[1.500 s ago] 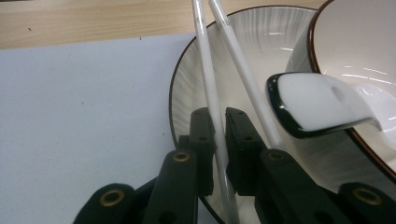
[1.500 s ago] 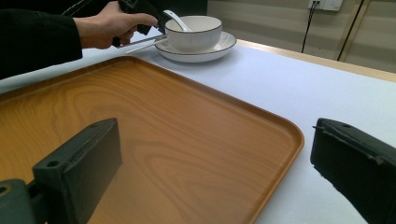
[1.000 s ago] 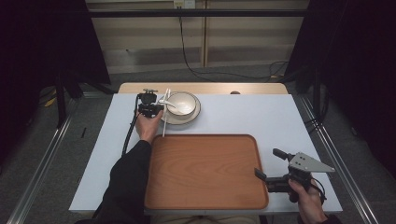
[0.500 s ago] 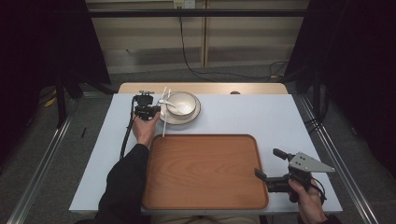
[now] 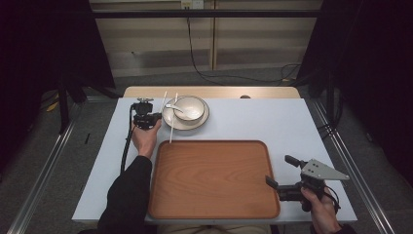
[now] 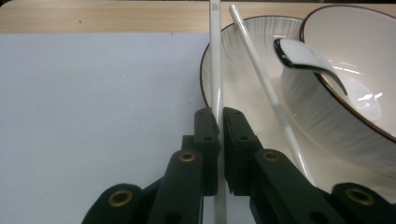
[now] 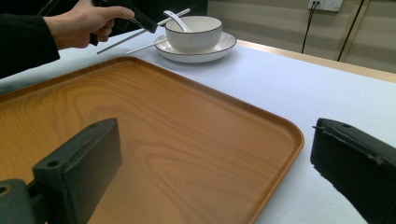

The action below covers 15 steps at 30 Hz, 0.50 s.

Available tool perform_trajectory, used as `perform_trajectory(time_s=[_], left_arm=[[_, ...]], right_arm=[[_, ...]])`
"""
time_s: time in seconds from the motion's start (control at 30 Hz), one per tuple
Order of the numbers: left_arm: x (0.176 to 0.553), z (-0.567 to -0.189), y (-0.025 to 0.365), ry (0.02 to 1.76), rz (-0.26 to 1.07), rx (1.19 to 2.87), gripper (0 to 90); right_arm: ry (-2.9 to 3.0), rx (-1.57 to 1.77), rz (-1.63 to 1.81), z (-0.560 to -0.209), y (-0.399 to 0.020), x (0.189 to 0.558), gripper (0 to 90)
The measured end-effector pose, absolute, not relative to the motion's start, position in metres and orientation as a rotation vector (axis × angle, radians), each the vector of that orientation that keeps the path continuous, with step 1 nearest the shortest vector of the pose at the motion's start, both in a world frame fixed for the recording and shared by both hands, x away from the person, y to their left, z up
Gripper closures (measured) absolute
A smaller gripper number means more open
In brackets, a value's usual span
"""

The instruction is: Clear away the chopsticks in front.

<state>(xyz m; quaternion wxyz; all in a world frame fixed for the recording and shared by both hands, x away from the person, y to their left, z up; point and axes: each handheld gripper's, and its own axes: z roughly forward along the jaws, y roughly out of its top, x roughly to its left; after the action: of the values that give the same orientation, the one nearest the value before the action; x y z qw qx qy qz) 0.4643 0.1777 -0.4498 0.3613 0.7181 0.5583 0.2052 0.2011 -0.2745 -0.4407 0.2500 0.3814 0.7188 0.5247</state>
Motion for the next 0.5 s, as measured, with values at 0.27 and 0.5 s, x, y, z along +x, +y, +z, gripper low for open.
perform_trajectory(time_s=[0.27, 0.5], left_arm=[[0.449, -0.453, 0.176, 1.447, 0.535, 1.832, 85.4], [0.431, -0.455, 0.177, 1.478, 0.561, 1.809, 85.4]], right_arm=[[1.956, 1.041, 1.430, -0.440, -0.274, 0.200, 1.5], [1.956, 1.034, 1.430, -0.440, -0.275, 0.200, 1.5]])
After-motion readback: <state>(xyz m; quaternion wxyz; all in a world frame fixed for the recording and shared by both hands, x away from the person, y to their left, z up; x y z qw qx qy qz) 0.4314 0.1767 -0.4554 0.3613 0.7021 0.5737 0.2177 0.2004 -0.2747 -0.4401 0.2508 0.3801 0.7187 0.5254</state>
